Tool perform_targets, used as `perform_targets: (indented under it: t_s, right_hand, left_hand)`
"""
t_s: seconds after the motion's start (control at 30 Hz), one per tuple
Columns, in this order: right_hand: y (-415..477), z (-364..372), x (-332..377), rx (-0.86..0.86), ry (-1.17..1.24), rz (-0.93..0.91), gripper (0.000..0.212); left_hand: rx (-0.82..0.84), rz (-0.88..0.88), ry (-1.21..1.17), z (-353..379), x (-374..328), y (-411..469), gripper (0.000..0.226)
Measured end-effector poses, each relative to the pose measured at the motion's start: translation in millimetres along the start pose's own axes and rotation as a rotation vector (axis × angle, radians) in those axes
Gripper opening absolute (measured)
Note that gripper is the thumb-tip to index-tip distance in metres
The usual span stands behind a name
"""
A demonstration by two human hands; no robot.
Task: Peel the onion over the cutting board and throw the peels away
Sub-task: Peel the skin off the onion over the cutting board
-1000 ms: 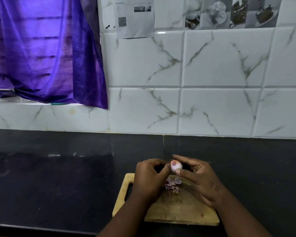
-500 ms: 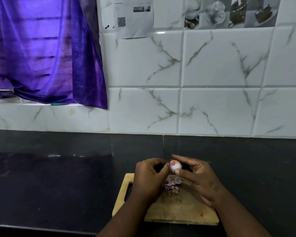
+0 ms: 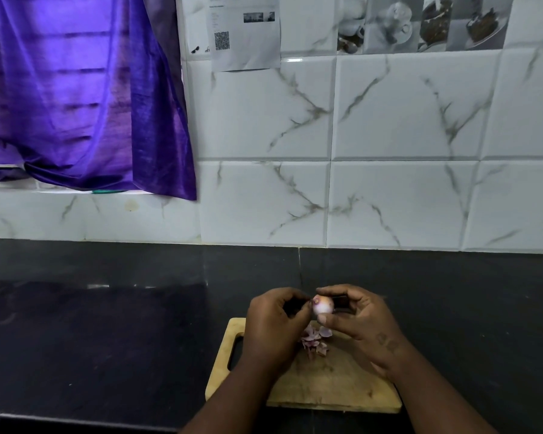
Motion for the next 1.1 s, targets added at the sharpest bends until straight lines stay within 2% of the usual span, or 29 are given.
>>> perform_targets:
  t_s: [0.17, 0.37, 0.7, 0.8, 0.93, 1.03, 1.1]
  right_hand:
    - [-0.6, 1.2, 0.6, 0.022, -0.028, 0.004, 0.04]
    - [-2.1, 1.4, 3.7, 0.041, 0.058, 0.002, 0.039]
    - [-0.9, -0.9, 4.5, -0.008, 0.25, 0.077, 0.039]
    - [-0.4, -1.5, 5.1, -0.038, 0.293, 0.1, 0.036]
    - [0.0, 0.1, 5.3, -0.052, 0.268, 0.11, 0.033]
    - [-0.4, -0.5, 6.0, -0.052, 0.248, 0.099, 0.03]
    - [-0.5, -1.4, 5.1, -0.046, 0.235, 0.089, 0.035]
  left_hand:
    - [-0.013, 0.003, 0.113, 3.3, 1.2, 1.2, 0.005]
    - [-0.038, -0.061, 0.136, 1.5, 2.2, 2.8, 0.012]
    - [0.126, -0.121, 0.284, 10.8, 10.8, 3.4, 0.008]
    - [0.094, -0.112, 0.216, 10.6, 9.8, 3.8, 0.02]
    - [0.039, -0.105, -0.016, 3.5, 4.9, 1.2, 0.043]
    - [0.077, -0.055, -0.029, 4.2, 1.3, -0.7, 0.043]
    - [0.095, -0.028, 0.019, 6.4, 2.3, 0.2, 0.031]
Point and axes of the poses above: each hand's wrist, its own y-axis towards the middle knuckle, its own z-axis out of the palm, x = y × z, the point moved 3 cm from there along y, towards the middle knuckle, and after that the axes turned 3 degrees about y, right-handed, at the moved point
